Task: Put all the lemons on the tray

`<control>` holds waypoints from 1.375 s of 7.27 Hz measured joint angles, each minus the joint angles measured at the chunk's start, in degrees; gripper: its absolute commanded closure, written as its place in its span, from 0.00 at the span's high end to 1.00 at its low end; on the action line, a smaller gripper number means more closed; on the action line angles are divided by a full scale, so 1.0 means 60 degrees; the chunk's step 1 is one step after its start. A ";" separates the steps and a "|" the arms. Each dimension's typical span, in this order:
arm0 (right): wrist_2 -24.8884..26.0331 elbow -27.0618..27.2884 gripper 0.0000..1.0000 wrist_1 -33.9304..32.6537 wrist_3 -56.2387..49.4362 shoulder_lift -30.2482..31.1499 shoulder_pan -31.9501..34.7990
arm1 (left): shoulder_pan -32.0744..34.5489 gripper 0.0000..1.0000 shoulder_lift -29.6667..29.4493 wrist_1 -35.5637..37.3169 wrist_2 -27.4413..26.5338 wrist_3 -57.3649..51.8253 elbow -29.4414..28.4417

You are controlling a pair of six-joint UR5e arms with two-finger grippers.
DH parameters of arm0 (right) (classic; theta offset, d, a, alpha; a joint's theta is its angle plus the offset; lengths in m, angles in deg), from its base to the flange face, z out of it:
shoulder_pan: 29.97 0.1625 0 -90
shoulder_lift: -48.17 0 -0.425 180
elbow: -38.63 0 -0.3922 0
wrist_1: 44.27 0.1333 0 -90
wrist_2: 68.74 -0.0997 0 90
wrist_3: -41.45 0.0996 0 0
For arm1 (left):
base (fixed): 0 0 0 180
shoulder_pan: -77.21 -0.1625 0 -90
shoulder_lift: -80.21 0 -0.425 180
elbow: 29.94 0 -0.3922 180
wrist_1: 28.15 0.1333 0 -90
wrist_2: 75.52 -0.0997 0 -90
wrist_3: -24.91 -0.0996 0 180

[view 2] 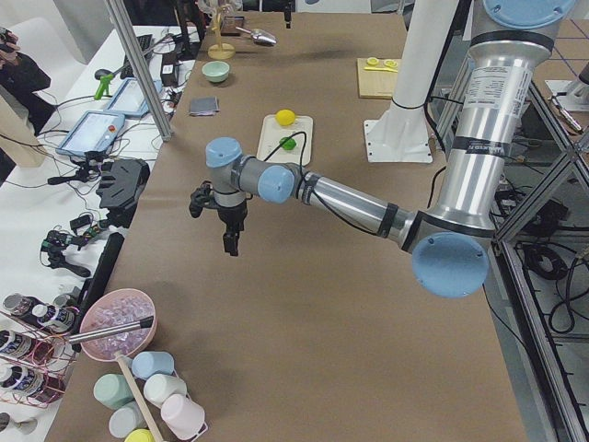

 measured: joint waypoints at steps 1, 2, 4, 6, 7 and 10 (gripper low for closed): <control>0.0027 -0.0280 0.98 0.0007 -0.0317 -0.0005 0.0423 | 0.0550 0.98 0.0401 -0.0044 0.0030 -0.0908 -0.0329; 0.0079 -0.0453 0.98 0.0012 -0.0595 0.0016 0.0775 | 0.1017 0.98 0.0670 -0.0076 0.0073 -0.1514 -0.0660; 0.0554 -0.0555 0.99 0.0004 -0.1376 0.0078 0.1198 | 0.1956 0.98 0.1159 -0.0121 0.0932 -0.1971 -0.1025; 0.0765 -0.0559 0.99 -0.0173 -0.1585 0.0101 0.1411 | 0.2551 0.98 0.1607 -0.0395 0.1751 -0.1964 -0.0942; 0.0702 -0.0530 0.99 -0.0404 -0.1593 0.0106 0.1473 | 0.2643 0.98 0.1693 -0.0494 0.1858 -0.1948 -0.0886; 0.0565 -0.0459 1.00 -0.0726 -0.1602 0.0109 0.1540 | 0.2679 0.98 0.1729 -0.0556 0.1891 -0.1976 -0.0846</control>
